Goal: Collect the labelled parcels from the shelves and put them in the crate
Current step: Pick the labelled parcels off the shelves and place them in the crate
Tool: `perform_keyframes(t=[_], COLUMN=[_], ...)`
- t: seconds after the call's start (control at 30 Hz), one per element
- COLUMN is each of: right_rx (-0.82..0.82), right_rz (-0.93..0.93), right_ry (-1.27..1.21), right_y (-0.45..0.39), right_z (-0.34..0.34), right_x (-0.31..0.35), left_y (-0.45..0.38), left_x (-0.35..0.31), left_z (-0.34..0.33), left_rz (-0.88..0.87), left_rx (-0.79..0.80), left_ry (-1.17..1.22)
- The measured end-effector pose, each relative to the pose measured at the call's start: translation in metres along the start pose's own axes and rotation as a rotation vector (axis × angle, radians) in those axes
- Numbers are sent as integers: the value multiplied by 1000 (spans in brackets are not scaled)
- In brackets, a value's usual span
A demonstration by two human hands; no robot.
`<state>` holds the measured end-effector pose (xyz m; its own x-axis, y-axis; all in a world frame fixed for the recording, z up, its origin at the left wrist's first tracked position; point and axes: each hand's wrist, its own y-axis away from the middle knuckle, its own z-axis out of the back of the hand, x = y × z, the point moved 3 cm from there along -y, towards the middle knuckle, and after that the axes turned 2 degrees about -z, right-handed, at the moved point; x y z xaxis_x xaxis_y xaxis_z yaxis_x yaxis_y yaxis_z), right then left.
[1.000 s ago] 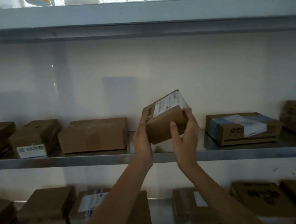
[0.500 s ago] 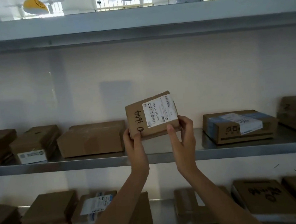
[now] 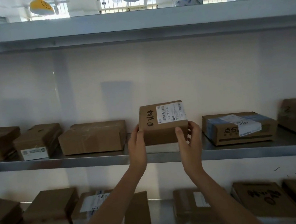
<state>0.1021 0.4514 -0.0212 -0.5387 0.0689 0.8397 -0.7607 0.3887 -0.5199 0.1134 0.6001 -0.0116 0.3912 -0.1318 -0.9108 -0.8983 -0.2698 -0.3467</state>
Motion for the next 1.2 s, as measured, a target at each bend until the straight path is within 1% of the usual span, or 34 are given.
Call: perform_keyframes(t=[0.07,0.2,0.3,0.37,0.4,0.43,0.5,0.53,0.57,0.6,0.67,0.7,0.77,0.83,0.9,0.97,1.03,1.07,1.13,1.2], right_rx=[-7,44,53,13,-26,-68,-112,-93,-46,25,207,299,402,447,455,421,386,362,315,249], right_rz=[-67,-209,-245,-231,-180,-74,217,327,394,408,324,269,176,19,-176,-248,-254,-261,-273,-255], right_ry=[89,226,297,337,362,388,416,423,423,410,339,313,304,288,239,220,232,247,252,208], right_y=[-9,-19,-21,-16,-12,-8,4,9,13,17,27,32,41,44,44,42,40,39,39,39], right_z=[5,11,10,9,10,9,1,-9,-22,-39,-75,-93,-124,-150,-169,-181,-191,-196,-201,-203], right_x=[-8,-24,-31,-31,-26,-19,6,15,19,21,20,18,11,2,-7,-13,-14,-14,-11,-6], left_y=[-2,-4,-6,-6,-6,-5,-4,-4,-5,-9,-22,-30,-46,-61,-74,-82,-89,-91,-91,-91], left_x=[0,7,10,14,13,10,-8,-19,-29,-36,-45,-47,-46,-38,-29,-19,-13,-11,-14,-20], left_z=[0,-3,-8,-8,-6,-1,16,25,36,48,76,91,123,157,186,207,218,222,229,237], left_rz=[95,159,192,214,190,124,-100,-211,-300,-376,-454,-448,-400,-304,-191,-53,85,127,137,104], left_rx=[45,131,192,214,174,101,-49,-98,-133,-169,-270,-331,-435,-498,-512,-473,-383,-327,-252,-215], left_ry=[-35,-157,-223,-214,-199,-181,-164,-175,-221,-295,-439,-492,-589,-676,-685,-578,-428,-382,-314,-211])
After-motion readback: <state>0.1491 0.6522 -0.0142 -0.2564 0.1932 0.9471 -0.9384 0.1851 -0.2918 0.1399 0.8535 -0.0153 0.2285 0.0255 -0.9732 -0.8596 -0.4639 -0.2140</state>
